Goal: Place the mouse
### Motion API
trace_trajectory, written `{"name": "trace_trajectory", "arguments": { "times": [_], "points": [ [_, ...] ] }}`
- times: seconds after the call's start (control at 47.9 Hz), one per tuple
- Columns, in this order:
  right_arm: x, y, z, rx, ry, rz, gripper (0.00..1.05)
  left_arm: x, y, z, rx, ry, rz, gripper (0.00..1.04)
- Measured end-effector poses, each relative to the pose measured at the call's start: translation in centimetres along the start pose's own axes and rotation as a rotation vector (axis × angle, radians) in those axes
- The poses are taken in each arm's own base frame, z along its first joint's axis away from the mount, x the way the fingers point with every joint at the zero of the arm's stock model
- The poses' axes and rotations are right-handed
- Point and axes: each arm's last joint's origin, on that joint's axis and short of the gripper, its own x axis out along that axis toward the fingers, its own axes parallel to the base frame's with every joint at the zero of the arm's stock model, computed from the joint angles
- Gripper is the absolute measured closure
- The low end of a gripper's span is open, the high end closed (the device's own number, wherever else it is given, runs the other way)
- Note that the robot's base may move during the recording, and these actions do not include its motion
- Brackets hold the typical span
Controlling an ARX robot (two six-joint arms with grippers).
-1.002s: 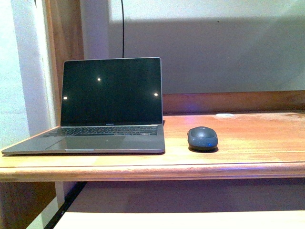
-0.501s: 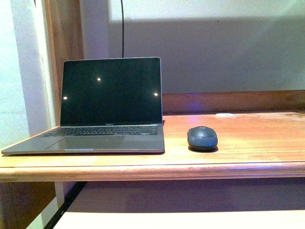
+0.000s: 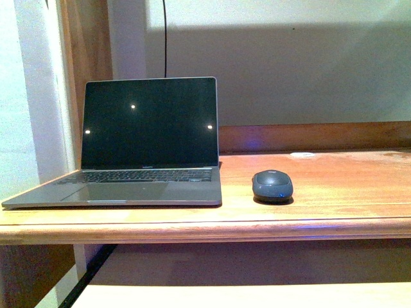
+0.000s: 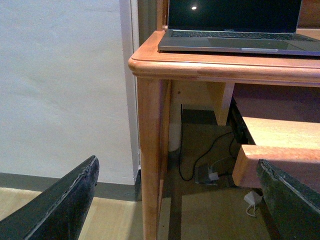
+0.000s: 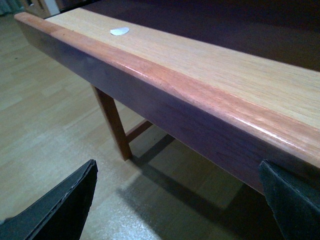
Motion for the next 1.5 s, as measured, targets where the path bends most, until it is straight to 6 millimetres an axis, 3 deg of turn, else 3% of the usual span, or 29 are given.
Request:
{"name": "trace_trajectory", "arguments": {
  "times": [0.48,0.918,1.252,1.336,1.503],
  "points": [
    [9.1,-0.1,2.8,0.123,-0.042,-0.266,0.07,0.0,0.0,0.0,0.000,0.000,0.000,0.08],
    [12.3,0.0,3.0,0.129,-0.035,-0.472,0.07,0.0,0.0,0.0,0.000,0.000,0.000,0.08],
    [11.4,-0.6,3.3,0.190,-0.026,-0.457,0.07,0.0,0.0,0.0,0.000,0.000,0.000,0.08],
    [10.0,-1.2,4.3,0.202,-0.039,-0.432,0.07,0.0,0.0,0.0,0.000,0.000,0.000,0.08],
    [4.3,-2.8,6.5,0.225,-0.085,-0.423,0.07,0.0,0.0,0.0,0.000,0.000,0.000,0.08]
  ]
}}
